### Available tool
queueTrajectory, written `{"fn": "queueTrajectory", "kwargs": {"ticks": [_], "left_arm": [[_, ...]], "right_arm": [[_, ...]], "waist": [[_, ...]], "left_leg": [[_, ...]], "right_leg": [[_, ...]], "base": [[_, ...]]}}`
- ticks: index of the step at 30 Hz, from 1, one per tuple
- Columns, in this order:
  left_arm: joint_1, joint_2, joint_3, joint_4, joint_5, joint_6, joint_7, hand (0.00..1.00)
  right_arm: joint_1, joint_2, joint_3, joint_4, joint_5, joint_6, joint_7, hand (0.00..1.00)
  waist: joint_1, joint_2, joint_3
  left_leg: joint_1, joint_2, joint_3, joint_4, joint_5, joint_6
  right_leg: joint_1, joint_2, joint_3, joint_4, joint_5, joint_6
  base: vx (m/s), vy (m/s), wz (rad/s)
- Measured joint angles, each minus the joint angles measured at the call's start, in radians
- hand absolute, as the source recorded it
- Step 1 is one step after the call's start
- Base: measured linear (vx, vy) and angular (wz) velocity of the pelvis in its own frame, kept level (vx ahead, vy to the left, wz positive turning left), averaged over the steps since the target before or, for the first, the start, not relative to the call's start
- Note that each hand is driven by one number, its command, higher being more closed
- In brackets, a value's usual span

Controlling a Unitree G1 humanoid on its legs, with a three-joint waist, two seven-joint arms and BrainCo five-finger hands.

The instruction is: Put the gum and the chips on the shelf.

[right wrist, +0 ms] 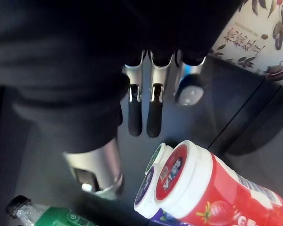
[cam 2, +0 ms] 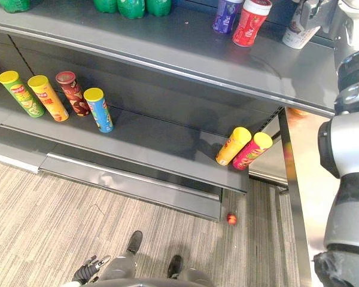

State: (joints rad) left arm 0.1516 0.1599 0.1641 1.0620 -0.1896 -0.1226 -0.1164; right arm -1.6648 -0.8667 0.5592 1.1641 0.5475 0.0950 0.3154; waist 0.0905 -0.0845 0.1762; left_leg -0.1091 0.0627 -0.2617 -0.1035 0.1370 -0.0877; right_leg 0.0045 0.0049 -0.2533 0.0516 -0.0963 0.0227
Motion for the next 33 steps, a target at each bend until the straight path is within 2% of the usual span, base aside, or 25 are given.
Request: {"fn": "queueTrajectory", "kwargs": {"ticks": [15,19,23,25,28,29,33], "left_arm": [[0.0,0.0,0.034,-0.001,0.0,0.0,0.004,0.0],[-0.001,0.001,0.038,-0.008,0.0,0.0,0.004,0.0],[-0.006,0.001,0.037,-0.008,0.0,0.0,0.004,0.0],[-0.008,0.003,0.037,-0.008,0.0,0.0,0.004,0.0],[-0.008,0.004,0.038,-0.007,-0.001,0.0,0.004,0.0],[-0.003,0.005,0.038,-0.007,-0.001,0.0,0.004,0.0],[0.012,0.007,0.037,0.006,-0.001,0.0,0.005,0.0]], "right_arm": [[-0.05,-0.002,-0.003,0.0,0.002,-0.002,-0.008,0.0],[-0.066,-0.02,-0.004,-0.003,0.002,-0.014,-0.012,0.0],[-0.065,-0.021,-0.005,-0.021,0.004,-0.015,-0.017,0.0],[-0.06,-0.03,-0.004,-0.056,0.008,-0.015,-0.02,0.0],[-0.022,-0.085,-0.004,-0.161,0.029,-0.023,-0.028,0.0],[0.01,-0.111,-0.005,-0.215,0.057,-0.037,-0.03,0.0],[0.183,-0.228,-0.013,-0.391,0.122,-0.057,-0.029,0.0]], "waist": [[-0.007,-0.001,-0.001],[-0.008,-0.011,-0.007],[-0.015,-0.013,-0.009],[-0.031,-0.014,-0.01],[-0.041,-0.018,-0.014],[-0.053,-0.02,-0.018],[-0.082,-0.019,-0.084]], "left_leg": [[0.01,0.004,0.01,0.0,-0.001,-0.001],[0.014,0.007,0.028,0.0,-0.002,-0.002],[0.027,0.011,0.053,0.0,-0.004,-0.005],[0.027,0.014,0.061,0.0,-0.004,-0.005],[0.034,0.022,0.094,0.0,-0.008,-0.006],[0.042,0.023,0.11,0.0,-0.012,-0.005],[0.046,0.026,0.156,0.0,-0.024,-0.002]], "right_leg": [[0.005,0.003,0.011,-0.002,0.0,0.0],[0.005,0.004,0.021,-0.002,0.0,0.0],[0.006,0.004,0.043,0.001,0.001,0.001],[0.003,0.006,0.05,0.0,0.004,-0.002],[-0.003,0.011,0.084,-0.002,0.013,-0.003],[-0.003,0.012,0.098,-0.001,0.014,-0.002],[-0.019,0.011,0.144,-0.001,0.017,0.0]], "base": [[0.0,-0.002,-0.01],[0.01,0.001,-0.04],[0.01,0.002,-0.17],[-0.01,0.002,-0.19],[0.0,0.002,-0.33],[0.0,0.008,-0.36],[0.04,0.01,-0.35]]}}
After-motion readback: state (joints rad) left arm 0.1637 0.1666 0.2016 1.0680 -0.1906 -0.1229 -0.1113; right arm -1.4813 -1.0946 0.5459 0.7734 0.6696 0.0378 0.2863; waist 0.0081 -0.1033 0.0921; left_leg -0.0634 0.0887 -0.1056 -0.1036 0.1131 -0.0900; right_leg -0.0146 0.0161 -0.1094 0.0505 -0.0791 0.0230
